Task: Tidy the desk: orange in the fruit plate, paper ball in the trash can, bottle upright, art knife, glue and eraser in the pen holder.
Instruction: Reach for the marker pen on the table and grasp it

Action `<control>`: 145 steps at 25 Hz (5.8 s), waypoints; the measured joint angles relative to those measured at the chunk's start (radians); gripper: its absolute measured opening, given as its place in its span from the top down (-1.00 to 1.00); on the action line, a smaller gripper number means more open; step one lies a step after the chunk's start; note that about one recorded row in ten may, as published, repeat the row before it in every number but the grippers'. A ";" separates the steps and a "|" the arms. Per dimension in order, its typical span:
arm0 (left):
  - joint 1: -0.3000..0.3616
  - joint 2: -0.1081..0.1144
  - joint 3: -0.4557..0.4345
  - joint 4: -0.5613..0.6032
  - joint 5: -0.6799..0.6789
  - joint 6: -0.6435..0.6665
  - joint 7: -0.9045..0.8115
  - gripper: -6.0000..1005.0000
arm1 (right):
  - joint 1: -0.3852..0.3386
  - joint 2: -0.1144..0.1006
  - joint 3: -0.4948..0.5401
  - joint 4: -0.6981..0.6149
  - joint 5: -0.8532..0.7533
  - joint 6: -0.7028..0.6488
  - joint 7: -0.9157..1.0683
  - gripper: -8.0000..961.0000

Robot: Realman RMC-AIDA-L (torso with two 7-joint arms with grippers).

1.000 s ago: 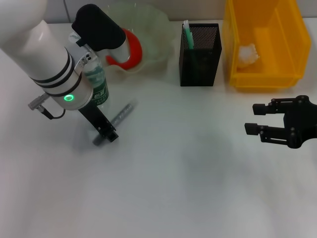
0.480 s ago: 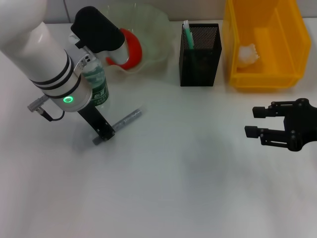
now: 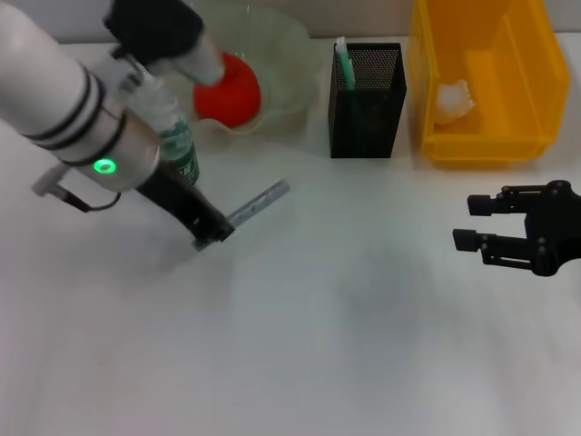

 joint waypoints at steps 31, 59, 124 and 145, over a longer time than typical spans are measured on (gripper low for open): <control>0.170 0.008 -0.117 0.116 -0.379 0.007 0.340 0.81 | -0.023 0.000 0.078 -0.001 0.000 -0.067 0.013 -0.24; 0.105 -0.002 0.385 0.238 0.056 -0.046 0.641 -0.37 | -0.010 0.000 0.076 0.013 -0.003 -0.055 0.080 -0.26; -0.034 -0.009 0.551 0.053 0.099 -0.147 0.590 -0.15 | -0.001 -0.001 0.077 0.092 -0.083 -0.103 -0.029 -0.30; -0.090 -0.009 0.570 -0.002 0.095 -0.105 0.550 0.46 | 0.002 -0.001 0.079 0.094 -0.077 -0.103 -0.016 -0.31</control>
